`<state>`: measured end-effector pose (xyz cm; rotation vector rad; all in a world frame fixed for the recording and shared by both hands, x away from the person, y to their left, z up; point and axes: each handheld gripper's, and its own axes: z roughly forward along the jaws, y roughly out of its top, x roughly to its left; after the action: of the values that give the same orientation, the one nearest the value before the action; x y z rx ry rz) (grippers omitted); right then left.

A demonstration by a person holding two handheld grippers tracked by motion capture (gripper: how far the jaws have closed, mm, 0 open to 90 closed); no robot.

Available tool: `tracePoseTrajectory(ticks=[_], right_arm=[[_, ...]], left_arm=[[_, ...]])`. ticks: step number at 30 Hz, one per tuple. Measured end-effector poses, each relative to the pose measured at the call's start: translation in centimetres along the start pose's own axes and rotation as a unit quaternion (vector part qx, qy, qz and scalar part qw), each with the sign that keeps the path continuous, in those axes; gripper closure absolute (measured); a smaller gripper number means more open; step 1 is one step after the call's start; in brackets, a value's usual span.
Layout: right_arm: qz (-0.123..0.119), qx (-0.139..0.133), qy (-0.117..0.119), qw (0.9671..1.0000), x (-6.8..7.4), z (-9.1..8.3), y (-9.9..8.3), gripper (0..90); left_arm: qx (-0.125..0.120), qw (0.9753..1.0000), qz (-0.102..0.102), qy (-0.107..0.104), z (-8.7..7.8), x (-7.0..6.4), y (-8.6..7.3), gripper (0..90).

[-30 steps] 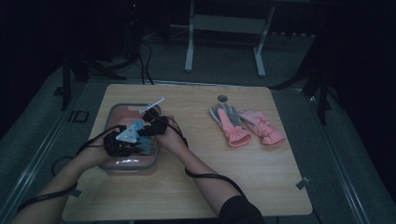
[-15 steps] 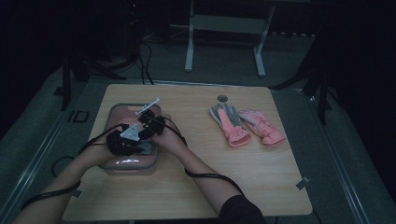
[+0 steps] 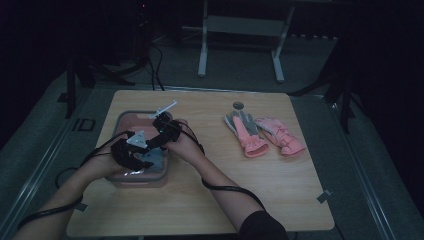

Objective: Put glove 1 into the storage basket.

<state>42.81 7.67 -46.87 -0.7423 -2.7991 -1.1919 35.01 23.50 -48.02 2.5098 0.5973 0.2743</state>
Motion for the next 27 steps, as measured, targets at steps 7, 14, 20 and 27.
tracePoseTrajectory(ticks=[7,14,20,27], right_arm=[[0.001,-0.028,0.017,0.9995,0.1,-2.0,-0.7,15.3],[-0.026,-0.047,0.002,0.9985,-0.1,-4.8,-1.9,14.9],[-0.028,-0.054,-0.015,0.998,-0.8,-7.1,-3.4,14.8],[-0.012,-0.06,-0.03,0.9976,-1.8,-9.6,-5.3,13.5]], left_arm=[[-0.037,0.9983,-0.043,-0.007,-1.9,-0.6,0.6,16.5],[-0.045,0.9984,-0.034,-0.005,-1.7,-1.9,2.6,10.4],[-0.058,0.9981,-0.023,-0.002,-1.1,-3.3,4.6,9.8],[-0.068,0.9973,-0.024,-0.018,-0.2,-4.8,6.6,9.8]])
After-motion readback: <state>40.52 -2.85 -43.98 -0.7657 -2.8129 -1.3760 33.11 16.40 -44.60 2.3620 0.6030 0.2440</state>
